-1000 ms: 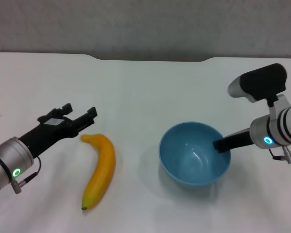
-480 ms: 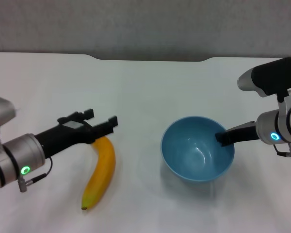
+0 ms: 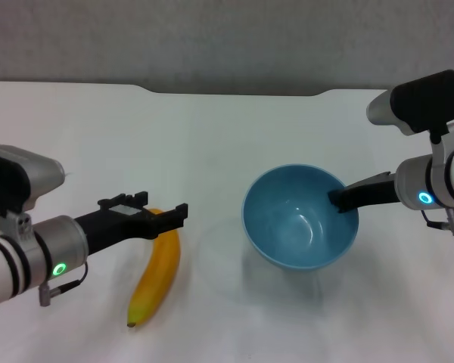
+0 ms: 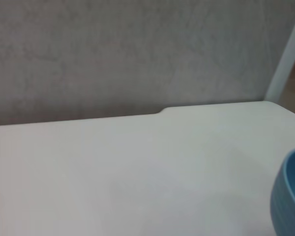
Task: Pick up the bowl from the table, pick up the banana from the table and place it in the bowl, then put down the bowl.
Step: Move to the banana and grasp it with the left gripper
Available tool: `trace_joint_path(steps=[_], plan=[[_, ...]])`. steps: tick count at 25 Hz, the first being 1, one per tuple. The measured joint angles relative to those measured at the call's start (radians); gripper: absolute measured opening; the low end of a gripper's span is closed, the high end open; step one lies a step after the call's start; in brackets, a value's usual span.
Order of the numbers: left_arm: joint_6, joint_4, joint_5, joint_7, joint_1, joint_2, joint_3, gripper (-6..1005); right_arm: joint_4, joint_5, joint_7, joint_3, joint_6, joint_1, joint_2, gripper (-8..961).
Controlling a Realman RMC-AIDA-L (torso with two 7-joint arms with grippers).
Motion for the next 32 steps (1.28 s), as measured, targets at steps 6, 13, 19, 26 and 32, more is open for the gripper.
trace_joint_path(steps=[6,13,19,26,32], plan=[[0.222,-0.149,0.123,-0.149,0.067,0.000,0.157,880,-0.014,-0.004,0.000,0.017,-0.014,0.001,-0.002,33],[0.261,-0.164,0.253,-0.349,0.067,0.002,0.212,877,-0.026,-0.008,0.000,0.026,-0.023,0.009,-0.003,34],[0.234,-0.151,0.520,-0.592,0.037,0.000,0.220,853,-0.039,-0.019,0.000,0.052,-0.038,0.005,-0.004,33],[0.180,-0.095,0.715,-0.826,-0.026,0.000,0.210,741,-0.040,-0.044,0.000,0.075,-0.049,0.002,-0.003,33],[0.191,-0.081,0.779,-0.900,-0.037,-0.003,0.218,751,-0.040,-0.044,0.000,0.075,-0.049,0.000,-0.001,33]])
